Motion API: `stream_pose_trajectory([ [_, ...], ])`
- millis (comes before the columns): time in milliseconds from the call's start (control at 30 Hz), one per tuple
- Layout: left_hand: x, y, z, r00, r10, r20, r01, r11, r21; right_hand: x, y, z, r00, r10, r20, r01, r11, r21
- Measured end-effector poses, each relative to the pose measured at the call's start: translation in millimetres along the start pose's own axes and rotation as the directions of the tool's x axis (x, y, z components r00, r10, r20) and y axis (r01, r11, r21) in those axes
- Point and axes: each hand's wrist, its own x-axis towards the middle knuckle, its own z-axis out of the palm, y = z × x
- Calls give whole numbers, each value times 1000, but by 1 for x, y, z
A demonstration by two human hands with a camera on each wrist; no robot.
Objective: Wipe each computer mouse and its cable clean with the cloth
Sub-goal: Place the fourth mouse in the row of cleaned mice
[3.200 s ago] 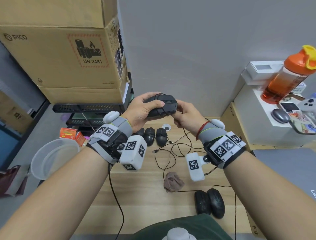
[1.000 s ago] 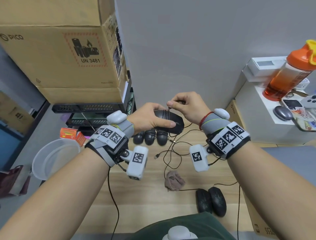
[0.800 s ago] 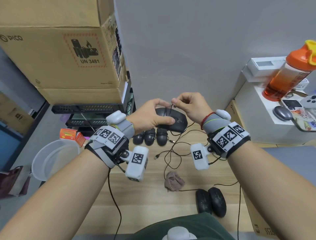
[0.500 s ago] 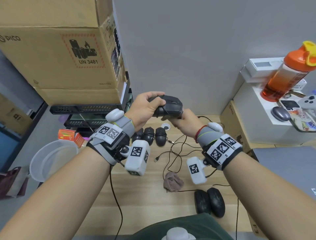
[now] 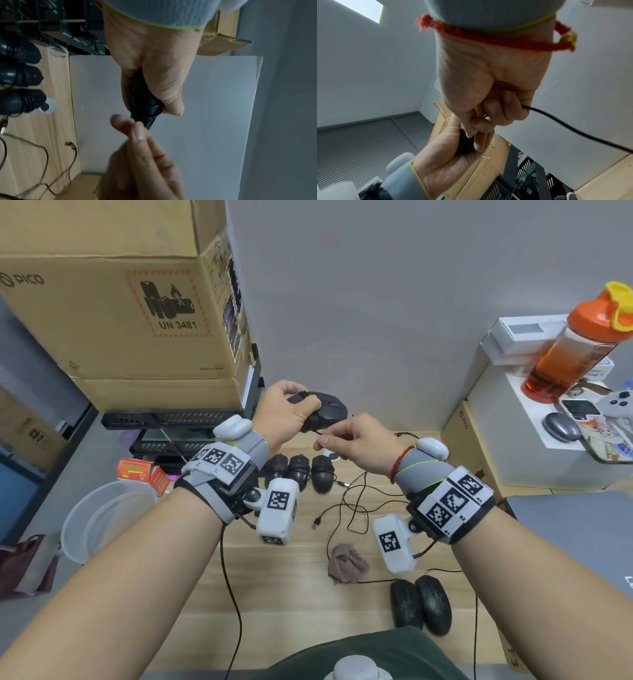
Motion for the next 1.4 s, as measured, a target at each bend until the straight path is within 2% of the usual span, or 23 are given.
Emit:
stream_pose_trajectory([
  [67,2,-4,-4,1000,19,5,-20,989,147,-2,-4,-8,1000,3,-11,-3,1000,5],
  [167,1,-10,-7,992,27,122,-59,961,269,-1,-3,-22,998,-31,-55,32,999,23],
  [233,-2,-12,-6,970,25,243,-91,961,262,2,-1,-29,994,-56,-96,61,997,50],
  [300,-8,-8,-4,937,38,347,-108,977,185,5,1,-34,986,-66,-152,78,994,74],
  [467,-22,6,-4,885,22,466,-77,992,99,13,4,-42,971,-55,-233,93,983,159],
  [567,-23,8,-5,870,10,493,-114,977,181,16,6,-39,981,-37,-191,67,986,155],
  [700,-24,13,-6,884,-13,467,-99,972,214,21,20,-34,968,-19,-251,67,981,184],
  [800,-26,17,-3,899,9,437,-52,995,87,22,30,-32,959,8,-285,51,979,200],
  [900,-24,21,1,930,66,361,-60,998,-28,19,32,-24,971,24,-238,17,985,171],
  [1000,-20,24,5,966,82,245,-56,992,-113,16,29,-9,982,91,-165,-66,986,152],
  [1100,-11,24,8,994,86,69,-76,988,-132,13,22,6,995,47,-89,-30,983,183],
  [1167,-4,18,5,992,127,-23,-127,992,-23,11,14,11,999,15,-38,-10,992,123],
  [1267,3,7,-3,974,209,-83,-181,947,267,9,-1,7,999,-24,26,24,1000,-1],
  [1333,4,4,-7,978,200,-66,-159,908,387,8,-9,0,998,-49,27,50,997,-56],
  [1400,6,0,-10,986,168,4,-149,866,478,8,-14,-10,996,-86,-9,86,996,-3],
])
